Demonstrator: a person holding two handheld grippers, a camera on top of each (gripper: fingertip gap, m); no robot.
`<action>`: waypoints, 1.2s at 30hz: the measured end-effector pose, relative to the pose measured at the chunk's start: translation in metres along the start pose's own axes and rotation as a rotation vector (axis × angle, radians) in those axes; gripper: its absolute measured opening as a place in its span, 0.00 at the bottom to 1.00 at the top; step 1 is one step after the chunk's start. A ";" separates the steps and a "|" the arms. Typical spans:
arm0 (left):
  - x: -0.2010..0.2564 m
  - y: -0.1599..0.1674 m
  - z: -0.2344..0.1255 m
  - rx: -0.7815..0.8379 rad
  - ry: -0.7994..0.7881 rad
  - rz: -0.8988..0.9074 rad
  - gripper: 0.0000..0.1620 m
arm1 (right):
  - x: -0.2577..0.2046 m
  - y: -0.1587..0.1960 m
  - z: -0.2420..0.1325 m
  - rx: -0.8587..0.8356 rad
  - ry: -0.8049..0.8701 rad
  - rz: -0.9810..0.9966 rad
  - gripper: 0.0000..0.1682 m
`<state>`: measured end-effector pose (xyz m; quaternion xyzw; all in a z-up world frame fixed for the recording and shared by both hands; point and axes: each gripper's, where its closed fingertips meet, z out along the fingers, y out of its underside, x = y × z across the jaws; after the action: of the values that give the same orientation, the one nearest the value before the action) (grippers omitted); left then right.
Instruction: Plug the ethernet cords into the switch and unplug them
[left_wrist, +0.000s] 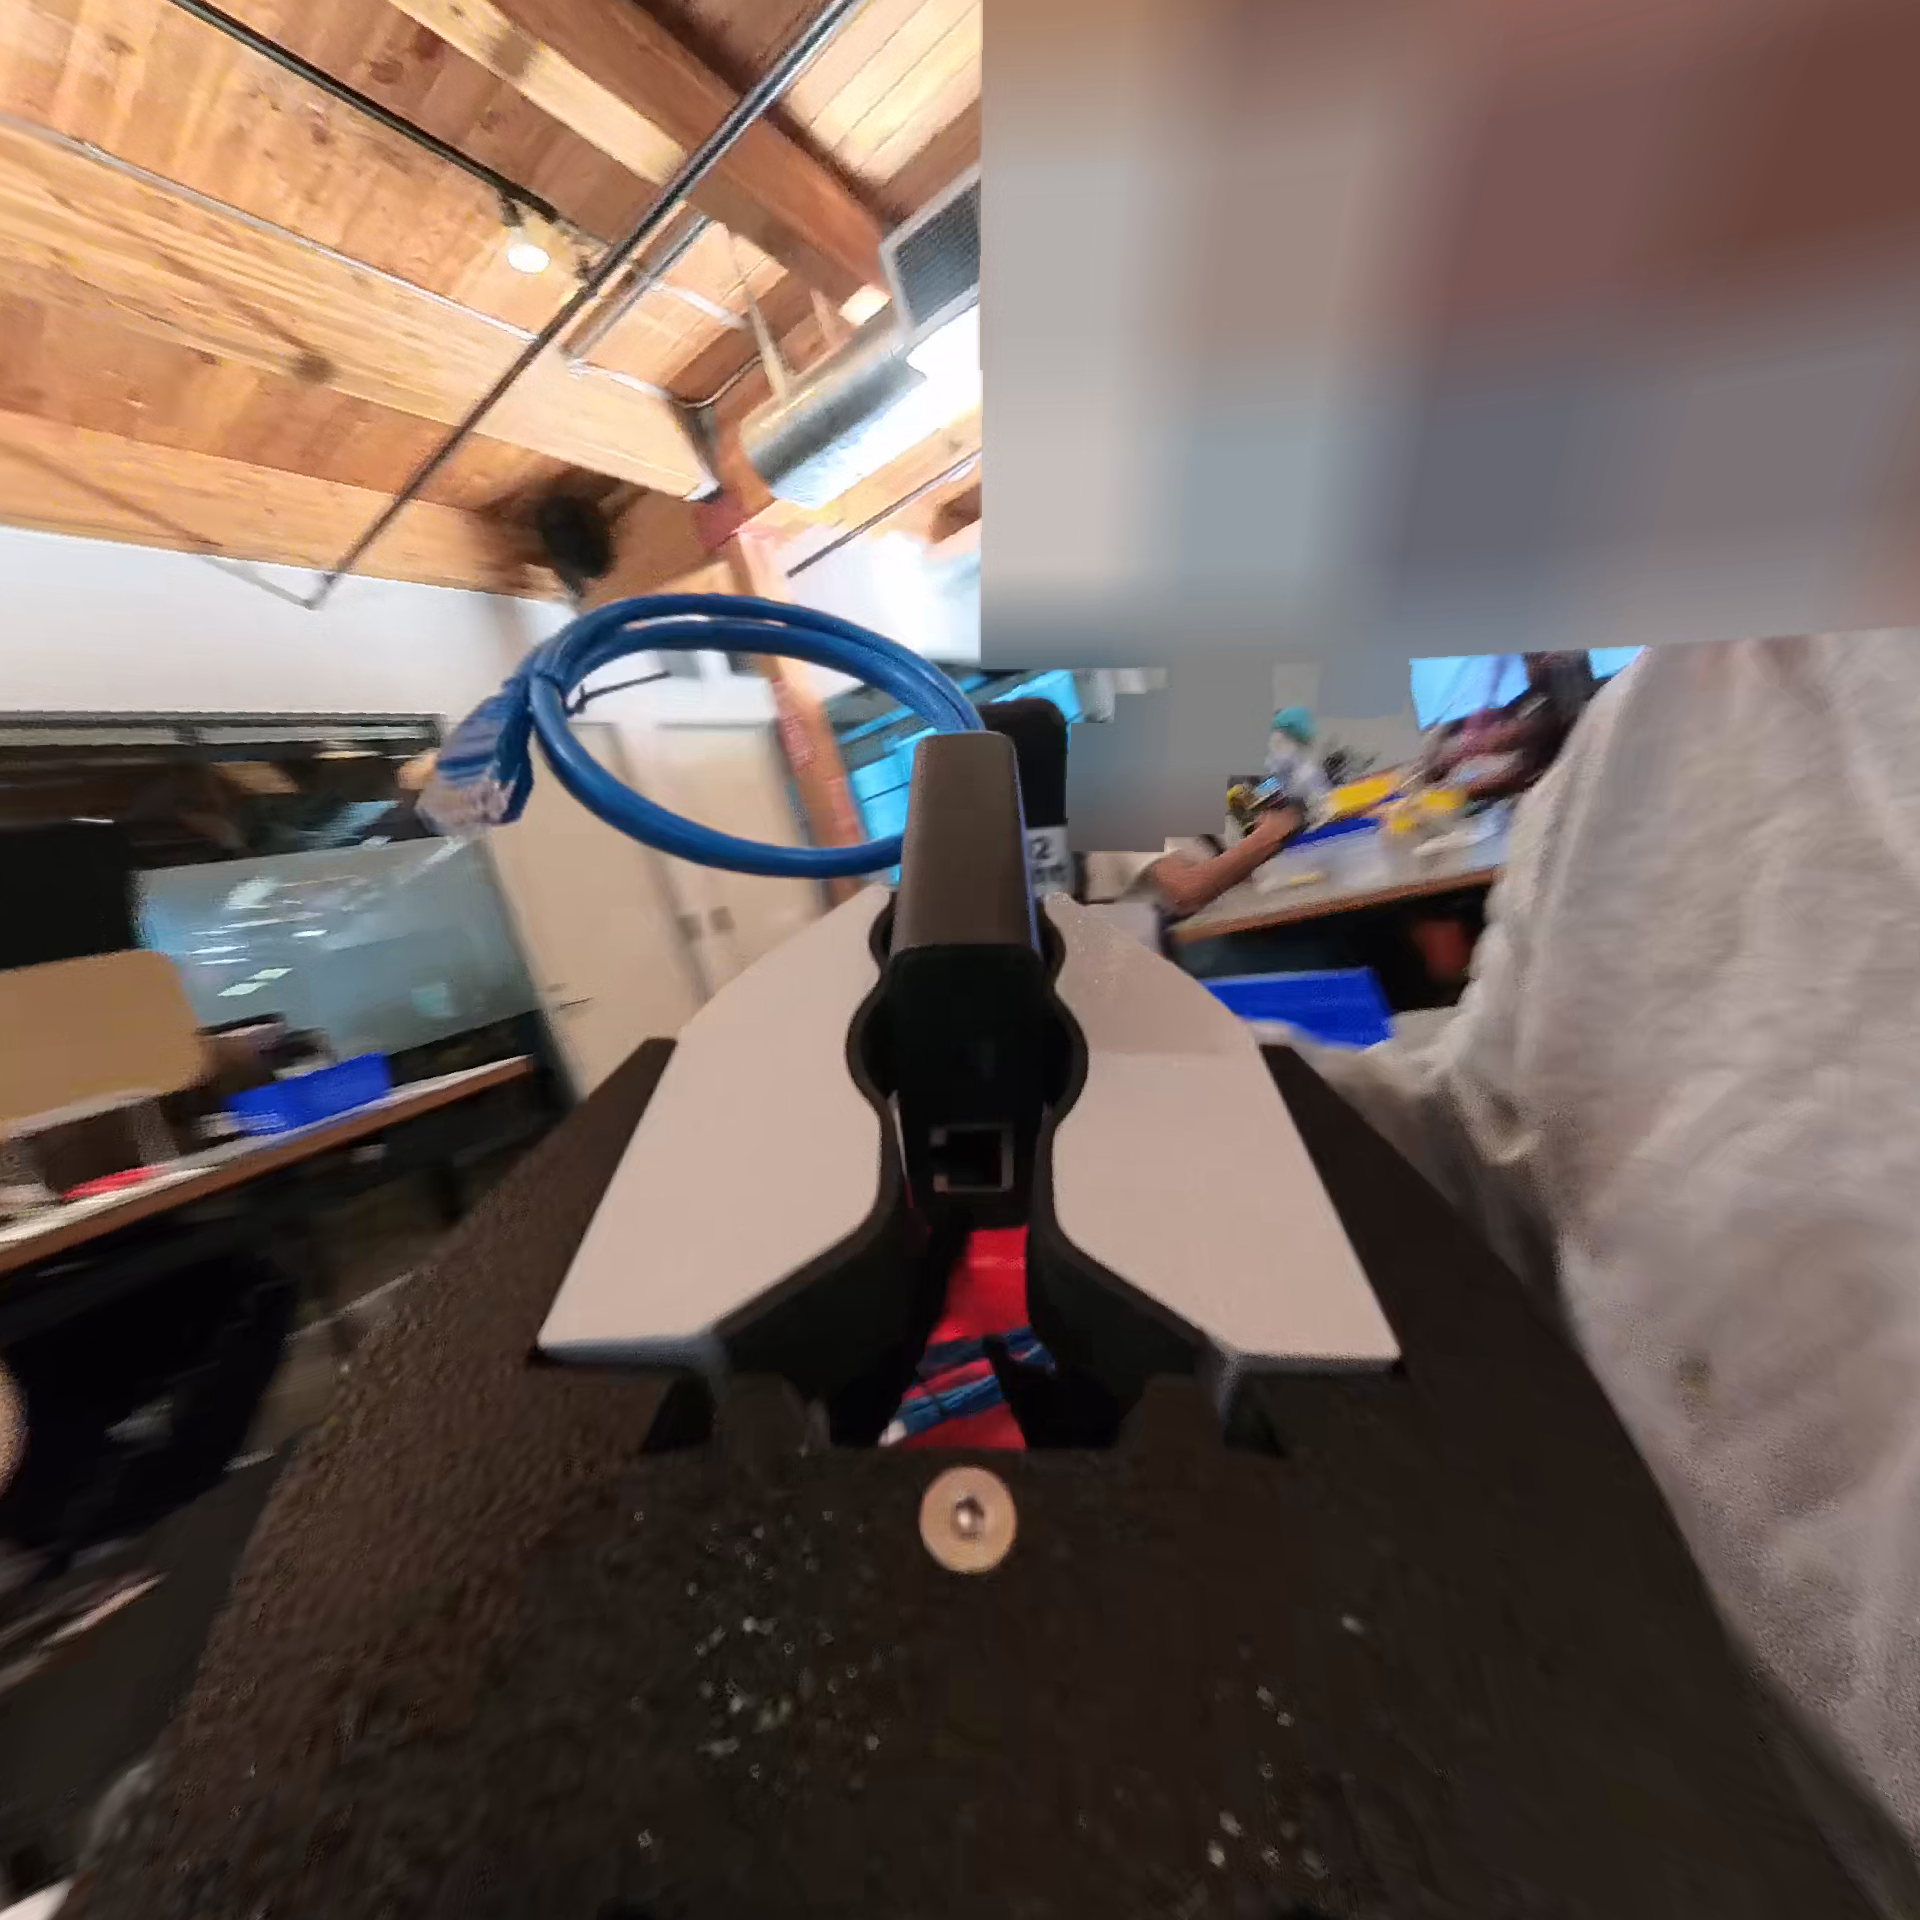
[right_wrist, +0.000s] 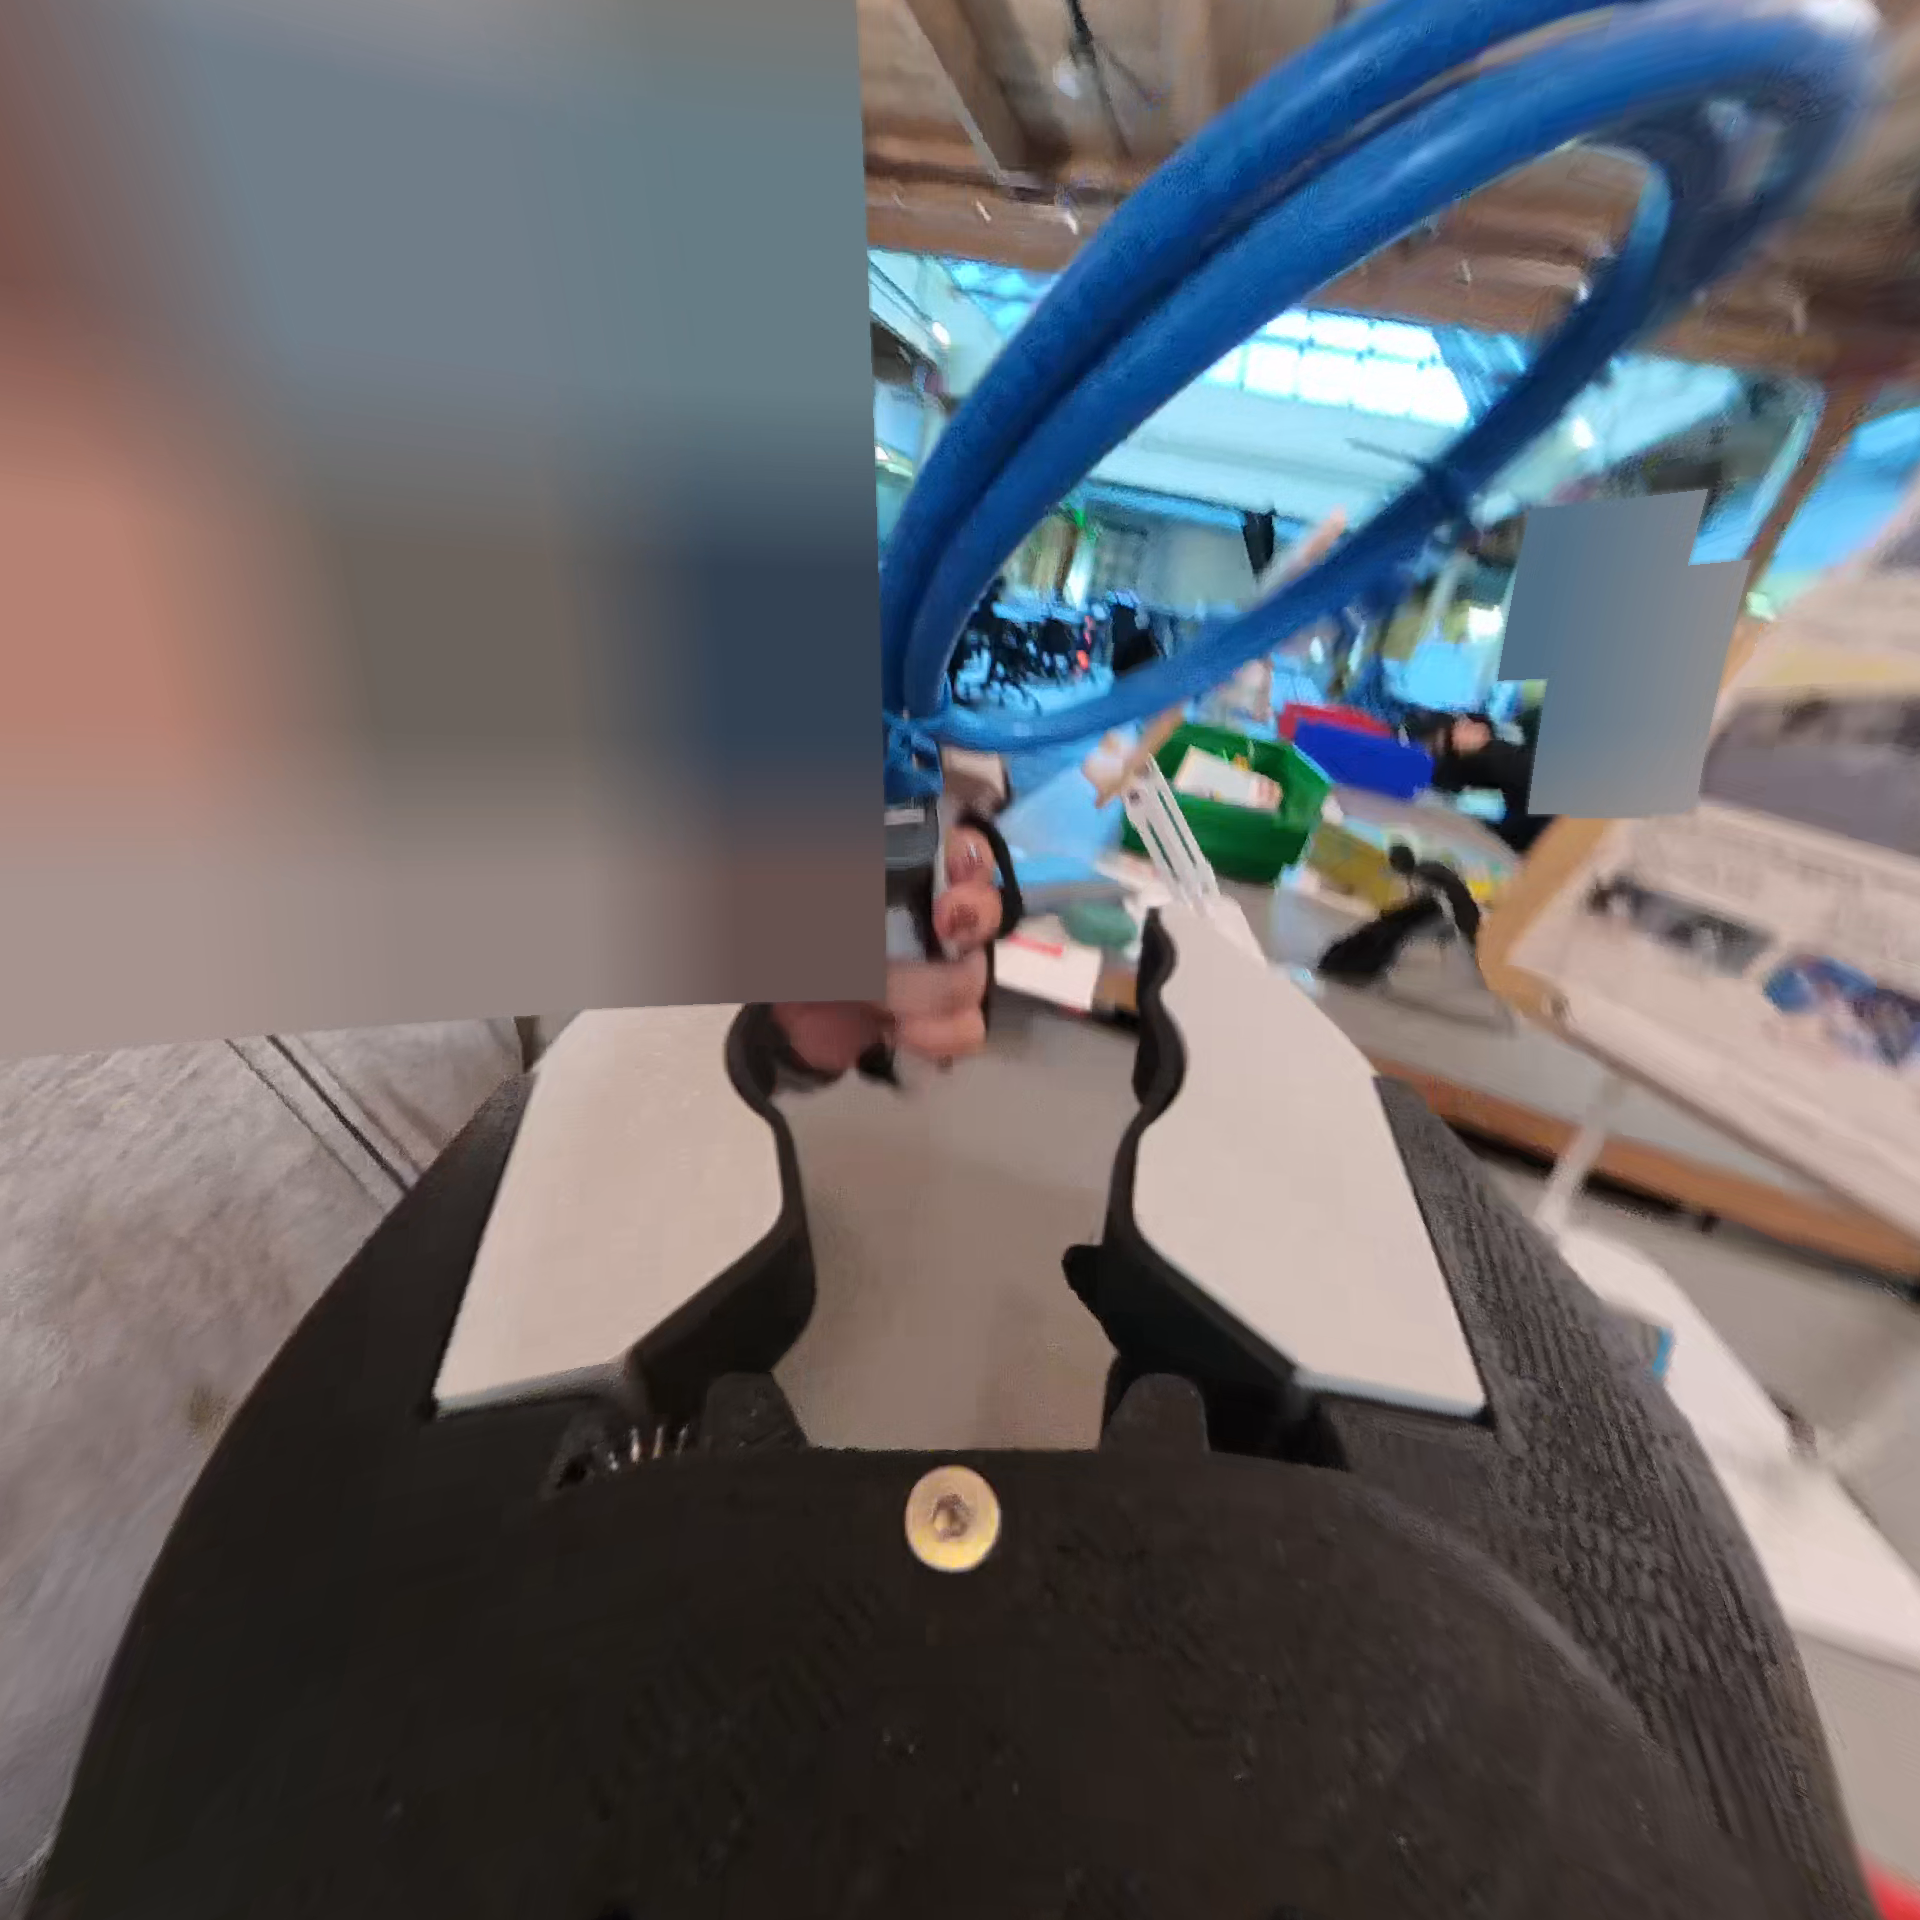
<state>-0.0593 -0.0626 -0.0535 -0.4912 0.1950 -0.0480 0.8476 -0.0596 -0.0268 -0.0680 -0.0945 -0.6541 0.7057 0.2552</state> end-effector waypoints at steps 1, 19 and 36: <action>-0.007 0.000 -0.004 -0.035 -0.045 0.066 0.13 | 0.007 0.005 -0.010 -0.028 0.038 0.036 0.42; -0.103 0.102 -0.089 -0.352 -0.652 0.399 0.13 | 0.057 0.103 -0.159 -0.760 0.605 0.089 0.23; -0.081 0.106 -0.074 -0.252 -0.469 0.263 0.14 | 0.068 0.217 -0.139 -1.495 0.519 0.352 0.15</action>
<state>-0.1731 -0.0460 -0.1532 -0.5607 0.0603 0.2014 0.8009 -0.1036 0.1247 -0.2825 -0.5022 -0.8483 0.0676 0.1535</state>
